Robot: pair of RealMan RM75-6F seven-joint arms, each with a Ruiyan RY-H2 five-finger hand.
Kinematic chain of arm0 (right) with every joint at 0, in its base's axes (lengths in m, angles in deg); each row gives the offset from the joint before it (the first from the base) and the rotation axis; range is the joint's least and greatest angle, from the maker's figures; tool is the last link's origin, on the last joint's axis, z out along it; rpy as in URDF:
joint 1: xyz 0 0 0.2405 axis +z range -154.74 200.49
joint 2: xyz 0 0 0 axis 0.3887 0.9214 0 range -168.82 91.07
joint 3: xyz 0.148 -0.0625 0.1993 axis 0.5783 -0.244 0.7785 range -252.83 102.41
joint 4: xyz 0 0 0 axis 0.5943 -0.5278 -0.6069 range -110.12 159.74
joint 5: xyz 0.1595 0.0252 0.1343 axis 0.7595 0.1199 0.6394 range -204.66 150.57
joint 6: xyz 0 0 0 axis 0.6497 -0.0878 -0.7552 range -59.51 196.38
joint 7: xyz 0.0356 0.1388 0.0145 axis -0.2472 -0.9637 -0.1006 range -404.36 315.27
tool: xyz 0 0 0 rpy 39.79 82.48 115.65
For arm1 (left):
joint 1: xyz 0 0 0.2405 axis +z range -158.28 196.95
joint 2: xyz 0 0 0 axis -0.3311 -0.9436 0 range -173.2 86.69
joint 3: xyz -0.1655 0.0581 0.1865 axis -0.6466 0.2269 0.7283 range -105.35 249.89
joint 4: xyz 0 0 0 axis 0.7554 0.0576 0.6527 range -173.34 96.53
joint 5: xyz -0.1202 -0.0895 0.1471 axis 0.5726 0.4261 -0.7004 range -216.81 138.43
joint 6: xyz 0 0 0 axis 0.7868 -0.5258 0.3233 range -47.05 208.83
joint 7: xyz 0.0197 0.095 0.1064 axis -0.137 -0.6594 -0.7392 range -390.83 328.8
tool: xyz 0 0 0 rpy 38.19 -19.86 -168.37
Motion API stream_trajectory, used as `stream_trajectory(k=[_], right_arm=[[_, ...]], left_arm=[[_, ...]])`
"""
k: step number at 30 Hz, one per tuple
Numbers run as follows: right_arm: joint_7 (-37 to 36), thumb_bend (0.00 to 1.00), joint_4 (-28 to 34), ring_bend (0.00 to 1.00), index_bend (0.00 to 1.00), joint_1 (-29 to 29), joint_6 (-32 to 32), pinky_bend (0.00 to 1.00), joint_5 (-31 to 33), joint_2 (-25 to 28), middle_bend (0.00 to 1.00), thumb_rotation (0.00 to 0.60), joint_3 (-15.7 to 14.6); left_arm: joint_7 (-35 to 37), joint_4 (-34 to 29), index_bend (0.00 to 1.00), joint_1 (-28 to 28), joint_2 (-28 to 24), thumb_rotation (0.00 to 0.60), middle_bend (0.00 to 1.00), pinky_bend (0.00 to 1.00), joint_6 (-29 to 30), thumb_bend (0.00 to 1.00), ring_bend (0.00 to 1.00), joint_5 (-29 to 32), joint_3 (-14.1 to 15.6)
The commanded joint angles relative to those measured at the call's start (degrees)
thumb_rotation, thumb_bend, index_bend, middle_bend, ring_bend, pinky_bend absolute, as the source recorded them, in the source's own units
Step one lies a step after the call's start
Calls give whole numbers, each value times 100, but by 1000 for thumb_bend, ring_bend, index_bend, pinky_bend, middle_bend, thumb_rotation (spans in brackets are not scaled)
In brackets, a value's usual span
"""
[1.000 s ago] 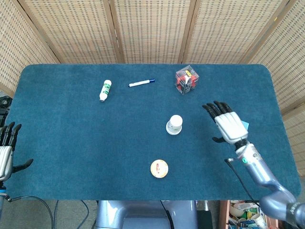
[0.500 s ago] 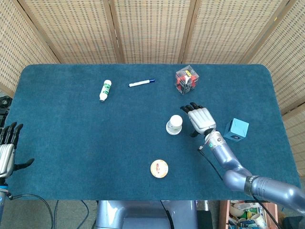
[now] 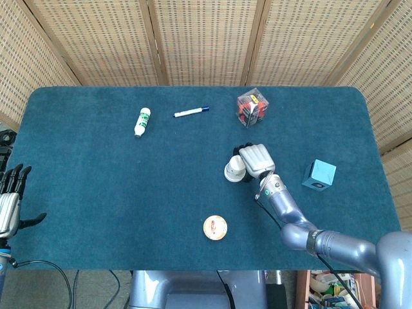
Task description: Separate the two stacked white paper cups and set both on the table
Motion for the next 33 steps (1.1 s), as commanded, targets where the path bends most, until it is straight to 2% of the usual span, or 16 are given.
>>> stream_trajectory(k=[1,6,14,19,23,27,33], right_arm=[[-65,368,-92,438,519,29,-48,629,-11,-75,562,600,-17],[-255,401,-122,456,532,-11,-155,643,-161,-89,576,600,-15],[-1550,444,904,456,532,-426,-286,643,-942,595,576,600,317],[-2377,454,1413,456,532,-663,-252,643,-1238,1001,577,600,551],[-3255,468,1688,456,533,-791,78,644,-1069,1203,577,600,793],[-3860,472,1651,456,534,-795,357,644,-752,1160,579,600,980],[-4436,472,1402,456,535,-654,690,644,-129,938,579,600,1184]], left_arm=[[3,2,0,-2,-1,600,0,0,-6,65,0,1,7],[5,-1,0,-7,-2,600,0,0,0,65,0,-9,20],[120,168,0,-153,26,600,0,0,-6,65,0,-199,-69],[533,779,0,-484,228,600,0,0,198,65,0,-745,-350],[1037,1592,2,-908,597,600,0,0,403,65,0,-1342,-550],[1355,2188,57,-1352,1003,600,0,0,494,65,0,-1799,-650],[1315,2726,146,-1898,1547,600,0,0,377,65,0,-2088,-702]])
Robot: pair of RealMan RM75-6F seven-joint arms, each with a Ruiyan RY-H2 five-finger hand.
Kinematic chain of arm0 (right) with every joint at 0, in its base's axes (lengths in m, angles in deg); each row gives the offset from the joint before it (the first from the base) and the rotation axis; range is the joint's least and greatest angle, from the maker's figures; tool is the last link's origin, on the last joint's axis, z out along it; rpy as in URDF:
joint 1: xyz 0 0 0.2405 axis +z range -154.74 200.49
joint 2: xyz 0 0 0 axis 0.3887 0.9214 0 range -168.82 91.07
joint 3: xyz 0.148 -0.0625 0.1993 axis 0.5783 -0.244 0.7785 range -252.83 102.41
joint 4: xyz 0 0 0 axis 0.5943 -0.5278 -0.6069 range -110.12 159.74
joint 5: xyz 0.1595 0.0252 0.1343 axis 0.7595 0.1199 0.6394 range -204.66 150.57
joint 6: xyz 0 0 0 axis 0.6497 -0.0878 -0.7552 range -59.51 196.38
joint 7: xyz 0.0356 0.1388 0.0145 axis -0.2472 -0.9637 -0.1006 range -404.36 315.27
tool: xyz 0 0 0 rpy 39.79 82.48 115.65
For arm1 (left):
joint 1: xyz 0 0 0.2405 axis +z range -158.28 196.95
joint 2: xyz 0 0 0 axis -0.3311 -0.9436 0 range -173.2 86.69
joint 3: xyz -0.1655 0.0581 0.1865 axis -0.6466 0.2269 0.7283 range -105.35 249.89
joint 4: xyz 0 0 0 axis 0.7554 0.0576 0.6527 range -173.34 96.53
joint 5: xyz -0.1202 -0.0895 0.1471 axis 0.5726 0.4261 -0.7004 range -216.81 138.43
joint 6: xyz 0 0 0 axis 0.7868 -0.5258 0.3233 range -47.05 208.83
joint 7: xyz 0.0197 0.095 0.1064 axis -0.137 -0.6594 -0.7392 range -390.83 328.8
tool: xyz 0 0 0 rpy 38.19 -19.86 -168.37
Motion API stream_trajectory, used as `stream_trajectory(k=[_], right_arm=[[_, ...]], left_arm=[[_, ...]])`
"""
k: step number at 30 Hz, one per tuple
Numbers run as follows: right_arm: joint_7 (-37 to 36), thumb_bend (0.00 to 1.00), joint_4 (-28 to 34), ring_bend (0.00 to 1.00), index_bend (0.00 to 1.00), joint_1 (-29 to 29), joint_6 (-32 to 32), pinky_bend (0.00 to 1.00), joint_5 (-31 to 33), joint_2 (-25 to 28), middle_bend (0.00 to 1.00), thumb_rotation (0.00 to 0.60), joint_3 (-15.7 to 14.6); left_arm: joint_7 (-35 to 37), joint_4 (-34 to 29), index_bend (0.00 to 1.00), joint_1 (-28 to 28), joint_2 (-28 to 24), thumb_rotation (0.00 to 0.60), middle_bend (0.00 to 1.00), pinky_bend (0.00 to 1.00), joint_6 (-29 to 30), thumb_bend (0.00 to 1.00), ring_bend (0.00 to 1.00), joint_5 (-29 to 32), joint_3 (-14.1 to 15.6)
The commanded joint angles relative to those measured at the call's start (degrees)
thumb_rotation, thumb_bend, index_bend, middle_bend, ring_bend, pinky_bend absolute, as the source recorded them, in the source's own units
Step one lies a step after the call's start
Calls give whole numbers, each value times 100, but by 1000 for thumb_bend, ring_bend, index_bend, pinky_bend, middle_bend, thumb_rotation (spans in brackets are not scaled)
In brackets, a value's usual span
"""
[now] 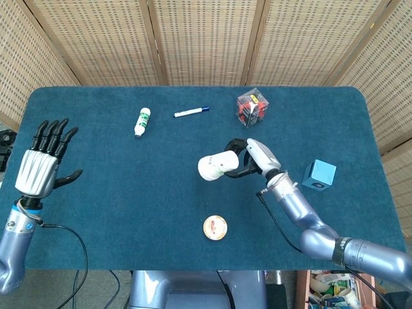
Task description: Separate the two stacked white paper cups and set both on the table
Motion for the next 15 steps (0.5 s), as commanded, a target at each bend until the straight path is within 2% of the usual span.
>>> stream_trajectory(k=[1,8,15], right_arm=[[-226,472,-182,456,535,110,197,644,365,-164,579,600,137],[-533,492,-291,456,535,328,364,644,1052,-404,579,600,284],[-688,512,-203,456,535,461,374,644,1558,-463,580,600,335]], left_arm=[[-24,274,161,-324,350,600,0,0,-55,65,0,-144,-75],[-114,714,314,-766,1112,600,0,0,-38,65,0,-182,-156],[6,1456,392,-1188,2174,600,0,0,-37,65,0,-32,-213]])
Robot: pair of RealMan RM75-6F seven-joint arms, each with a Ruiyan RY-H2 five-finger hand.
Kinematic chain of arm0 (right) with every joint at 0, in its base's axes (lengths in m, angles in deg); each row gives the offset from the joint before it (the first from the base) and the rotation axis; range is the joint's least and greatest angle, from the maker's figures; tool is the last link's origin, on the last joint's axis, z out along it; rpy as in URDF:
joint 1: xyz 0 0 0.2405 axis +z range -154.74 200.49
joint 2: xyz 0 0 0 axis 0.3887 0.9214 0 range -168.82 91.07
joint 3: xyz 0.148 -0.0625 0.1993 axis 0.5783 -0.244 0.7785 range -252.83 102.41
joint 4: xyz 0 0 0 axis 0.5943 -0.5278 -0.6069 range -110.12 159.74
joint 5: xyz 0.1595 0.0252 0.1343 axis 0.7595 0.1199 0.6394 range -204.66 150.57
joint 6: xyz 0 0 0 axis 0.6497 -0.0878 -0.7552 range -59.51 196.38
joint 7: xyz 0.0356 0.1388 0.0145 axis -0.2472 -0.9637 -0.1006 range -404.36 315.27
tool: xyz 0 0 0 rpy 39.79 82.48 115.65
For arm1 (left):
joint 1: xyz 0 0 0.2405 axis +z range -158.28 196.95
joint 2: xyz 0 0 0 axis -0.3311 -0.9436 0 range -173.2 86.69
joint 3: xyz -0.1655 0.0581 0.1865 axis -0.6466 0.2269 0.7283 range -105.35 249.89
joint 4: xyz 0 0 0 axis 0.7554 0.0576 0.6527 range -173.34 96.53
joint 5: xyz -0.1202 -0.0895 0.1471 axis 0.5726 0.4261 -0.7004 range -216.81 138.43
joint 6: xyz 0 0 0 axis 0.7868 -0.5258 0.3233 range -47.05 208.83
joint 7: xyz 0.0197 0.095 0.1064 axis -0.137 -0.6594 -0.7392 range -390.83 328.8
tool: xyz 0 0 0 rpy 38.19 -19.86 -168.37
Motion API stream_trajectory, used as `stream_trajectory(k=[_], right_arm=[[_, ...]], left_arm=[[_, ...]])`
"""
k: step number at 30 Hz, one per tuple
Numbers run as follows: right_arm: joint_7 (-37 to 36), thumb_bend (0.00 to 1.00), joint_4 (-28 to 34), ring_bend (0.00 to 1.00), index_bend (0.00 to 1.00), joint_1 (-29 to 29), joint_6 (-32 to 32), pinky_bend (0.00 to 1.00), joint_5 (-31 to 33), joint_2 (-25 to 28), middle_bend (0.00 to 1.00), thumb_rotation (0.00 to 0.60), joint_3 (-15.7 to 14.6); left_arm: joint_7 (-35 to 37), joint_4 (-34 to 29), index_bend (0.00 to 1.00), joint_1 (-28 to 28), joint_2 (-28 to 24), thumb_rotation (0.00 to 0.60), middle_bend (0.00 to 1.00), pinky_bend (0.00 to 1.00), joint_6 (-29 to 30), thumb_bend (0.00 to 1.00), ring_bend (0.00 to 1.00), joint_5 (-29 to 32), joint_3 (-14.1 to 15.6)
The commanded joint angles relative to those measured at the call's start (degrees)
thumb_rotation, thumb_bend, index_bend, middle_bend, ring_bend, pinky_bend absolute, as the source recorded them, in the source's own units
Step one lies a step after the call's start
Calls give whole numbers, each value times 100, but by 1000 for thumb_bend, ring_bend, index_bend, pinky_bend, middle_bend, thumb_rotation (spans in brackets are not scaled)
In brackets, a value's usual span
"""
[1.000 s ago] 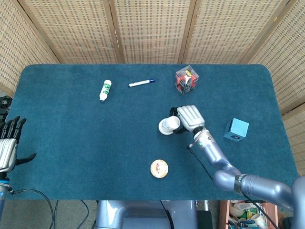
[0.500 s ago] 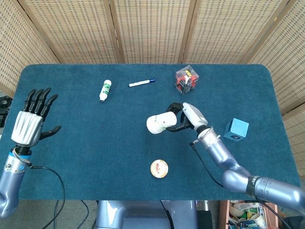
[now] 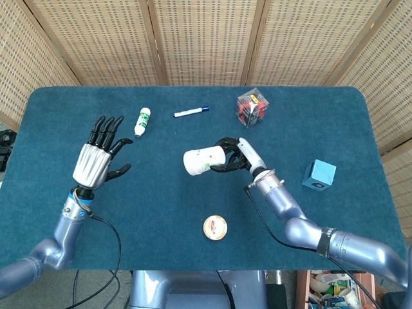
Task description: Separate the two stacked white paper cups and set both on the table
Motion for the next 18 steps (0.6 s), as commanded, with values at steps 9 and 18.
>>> stream_trajectory(k=[9,18], right_arm=[[-144,524,289,456,535,65,-170,644,306,-60,580,600,41],[-64,534,410,456,535,140,-324,644,364,-182,580,600,-33]], left_arm=[[116,817,409,-672,1172,600,10,0,-57,65,0,301,-199],[83,902,487,-953,1367,600,22,0,-90,143,0,384,-211]])
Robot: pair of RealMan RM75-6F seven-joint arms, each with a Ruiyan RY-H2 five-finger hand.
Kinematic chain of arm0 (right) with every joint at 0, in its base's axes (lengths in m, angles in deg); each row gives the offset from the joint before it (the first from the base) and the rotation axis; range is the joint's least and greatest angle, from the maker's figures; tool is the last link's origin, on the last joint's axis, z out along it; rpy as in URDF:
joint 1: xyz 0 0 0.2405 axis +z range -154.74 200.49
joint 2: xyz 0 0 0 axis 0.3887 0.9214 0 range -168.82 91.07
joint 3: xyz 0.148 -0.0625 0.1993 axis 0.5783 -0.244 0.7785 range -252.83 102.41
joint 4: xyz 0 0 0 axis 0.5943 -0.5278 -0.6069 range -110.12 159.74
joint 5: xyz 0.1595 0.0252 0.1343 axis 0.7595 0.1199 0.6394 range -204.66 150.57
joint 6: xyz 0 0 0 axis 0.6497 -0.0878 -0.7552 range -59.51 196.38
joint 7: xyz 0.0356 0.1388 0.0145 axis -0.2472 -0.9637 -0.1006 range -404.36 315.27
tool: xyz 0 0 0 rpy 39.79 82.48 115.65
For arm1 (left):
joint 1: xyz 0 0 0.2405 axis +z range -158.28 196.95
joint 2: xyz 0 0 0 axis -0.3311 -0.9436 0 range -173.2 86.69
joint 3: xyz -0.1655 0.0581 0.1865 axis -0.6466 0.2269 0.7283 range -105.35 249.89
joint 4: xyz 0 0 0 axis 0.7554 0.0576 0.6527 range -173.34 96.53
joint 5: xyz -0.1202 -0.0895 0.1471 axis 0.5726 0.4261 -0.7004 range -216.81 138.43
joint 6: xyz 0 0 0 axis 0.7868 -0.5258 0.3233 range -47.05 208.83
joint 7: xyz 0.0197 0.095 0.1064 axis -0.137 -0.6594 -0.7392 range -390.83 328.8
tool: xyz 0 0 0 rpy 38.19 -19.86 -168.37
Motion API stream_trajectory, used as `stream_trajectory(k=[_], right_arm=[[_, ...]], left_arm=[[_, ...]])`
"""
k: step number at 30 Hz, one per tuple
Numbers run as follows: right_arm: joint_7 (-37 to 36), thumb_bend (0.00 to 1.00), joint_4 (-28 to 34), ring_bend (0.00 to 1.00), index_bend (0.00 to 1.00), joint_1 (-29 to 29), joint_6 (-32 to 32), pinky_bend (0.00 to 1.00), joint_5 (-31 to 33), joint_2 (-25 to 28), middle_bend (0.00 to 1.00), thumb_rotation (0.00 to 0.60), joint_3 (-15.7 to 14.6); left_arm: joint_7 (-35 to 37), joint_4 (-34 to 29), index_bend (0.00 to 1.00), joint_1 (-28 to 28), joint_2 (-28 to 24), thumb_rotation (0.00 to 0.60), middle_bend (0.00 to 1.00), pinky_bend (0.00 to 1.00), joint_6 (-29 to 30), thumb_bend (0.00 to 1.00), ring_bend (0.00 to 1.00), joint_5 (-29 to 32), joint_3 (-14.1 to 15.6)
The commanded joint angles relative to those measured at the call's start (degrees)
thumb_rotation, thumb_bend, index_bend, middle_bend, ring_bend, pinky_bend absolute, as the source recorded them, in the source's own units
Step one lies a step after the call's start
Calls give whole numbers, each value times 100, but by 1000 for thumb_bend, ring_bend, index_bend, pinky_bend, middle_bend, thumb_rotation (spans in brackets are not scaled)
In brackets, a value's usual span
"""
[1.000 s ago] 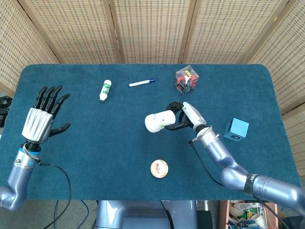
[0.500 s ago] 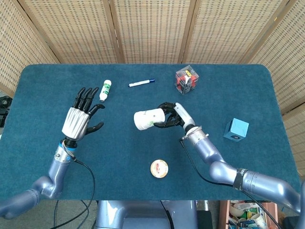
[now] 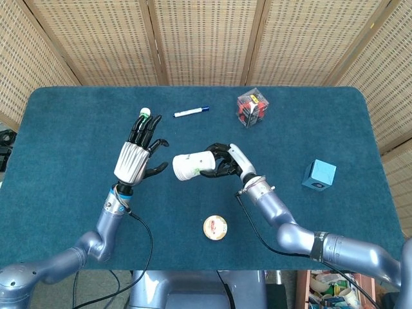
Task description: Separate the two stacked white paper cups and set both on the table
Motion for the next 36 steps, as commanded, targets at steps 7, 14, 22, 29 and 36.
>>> stream_trajectory(k=[7,14,22,29,36], right_arm=[[31,537,44,456,535,49,-80,644,66,-74,580,600,-7],[41,542,67,456,535,58,-91,644,85,-73,580,600,-2],[38,542,71,456,535,49,-72,644,84,-77,580,600,-13],[40,542,84,456,535,41,-72,644,87,-61,580,600,-13],[-6,542,27,456,535,2,-69,644,83,-34,580,600,13]], left_arm=[[15,83,543,-122,209,600,30,0,-5,197,0,71,58],[37,119,564,-168,251,600,45,0,23,326,0,96,62],[-27,158,605,-198,333,600,51,0,95,398,0,154,70],[-84,111,671,-218,349,600,59,0,133,438,0,174,100],[-73,130,704,-173,288,600,63,0,182,481,0,223,125]])
